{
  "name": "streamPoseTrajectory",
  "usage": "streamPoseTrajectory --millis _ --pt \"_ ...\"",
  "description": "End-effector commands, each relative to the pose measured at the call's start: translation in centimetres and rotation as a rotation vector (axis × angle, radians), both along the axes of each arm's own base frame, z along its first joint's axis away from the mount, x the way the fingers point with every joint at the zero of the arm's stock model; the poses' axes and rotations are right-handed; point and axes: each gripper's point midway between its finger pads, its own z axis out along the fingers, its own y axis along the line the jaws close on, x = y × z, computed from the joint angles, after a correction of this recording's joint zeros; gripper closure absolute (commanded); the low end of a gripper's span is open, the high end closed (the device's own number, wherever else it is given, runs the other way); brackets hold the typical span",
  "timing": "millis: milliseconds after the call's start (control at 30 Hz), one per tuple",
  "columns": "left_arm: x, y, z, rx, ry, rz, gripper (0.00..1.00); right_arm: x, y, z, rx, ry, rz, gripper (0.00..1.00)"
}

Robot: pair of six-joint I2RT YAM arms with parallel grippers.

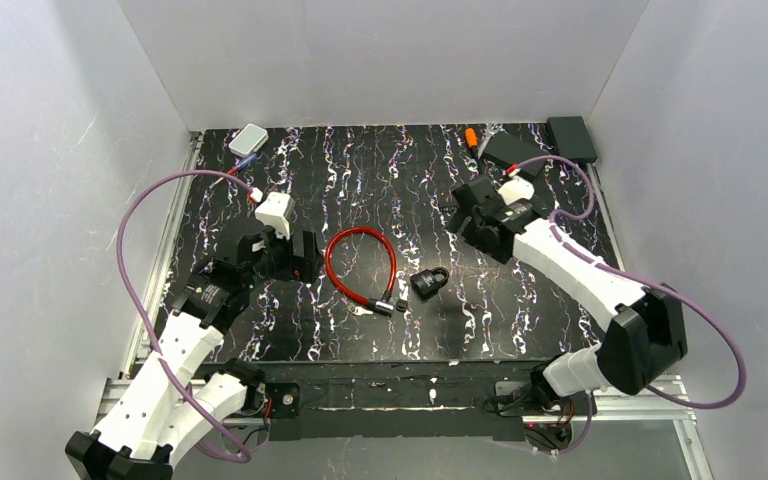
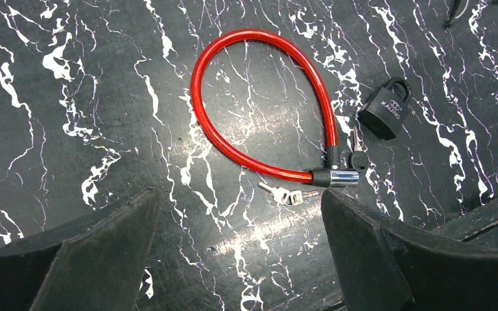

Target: Unlock with the key

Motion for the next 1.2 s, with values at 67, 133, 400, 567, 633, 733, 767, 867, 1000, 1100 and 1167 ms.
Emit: streamPoseTrajectory --millis 67,133,400,567,633,733,767,867,1000,1100,1167 --pt "0.0 0.1 1.8 -0.007 -0.046 0.001 0.08 -0.8 4.0 -0.5 0.005 0.026 -0.015 0.0" --pt "-0.1 0.1 1.8 -0.01 -0.045 0.0 0.08 -1.1 5.4 -1.3 -0.003 0.046 0.008 0.0" --pt "-0.1 0.2 2.0 -0.011 -0.052 0.002 0.09 -2.5 8.8 -5.4 -0.026 0.145 0.041 0.0" --pt "-0.1 0.3 2.1 -0.009 -0.055 0.006 0.09 -3.1 9.4 -7.4 -0.043 0.19 0.024 0.0" --pt "-0.1 0.3 2.1 -0.009 -0.055 0.006 0.09 -3.3 9.7 -8.4 -0.045 0.21 0.029 0.0" --pt "-0.1 0.3 2.0 -0.008 -0.054 0.006 0.09 -3.5 10.2 -9.7 -0.046 0.245 0.04 0.0" --pt "-0.1 0.2 2.0 -0.009 -0.053 0.006 0.09 -3.5 10.3 -10.0 -0.045 0.251 0.043 0.0" --pt "-0.1 0.2 2.0 -0.008 -0.051 0.005 0.09 -3.6 10.7 -10.6 -0.049 0.262 0.048 0.0" --pt "-0.1 0.2 1.9 -0.008 -0.05 0.006 0.09 -3.5 10.8 -11.3 -0.055 0.265 0.046 0.03" --pt "-0.1 0.2 1.9 -0.008 -0.05 0.006 0.09 -3.5 11.0 -12.1 -0.06 0.274 0.054 0.13" --pt "-0.1 0.2 1.9 -0.007 -0.05 0.005 0.09 -3.5 11.1 -12.7 -0.065 0.282 0.061 0.21"
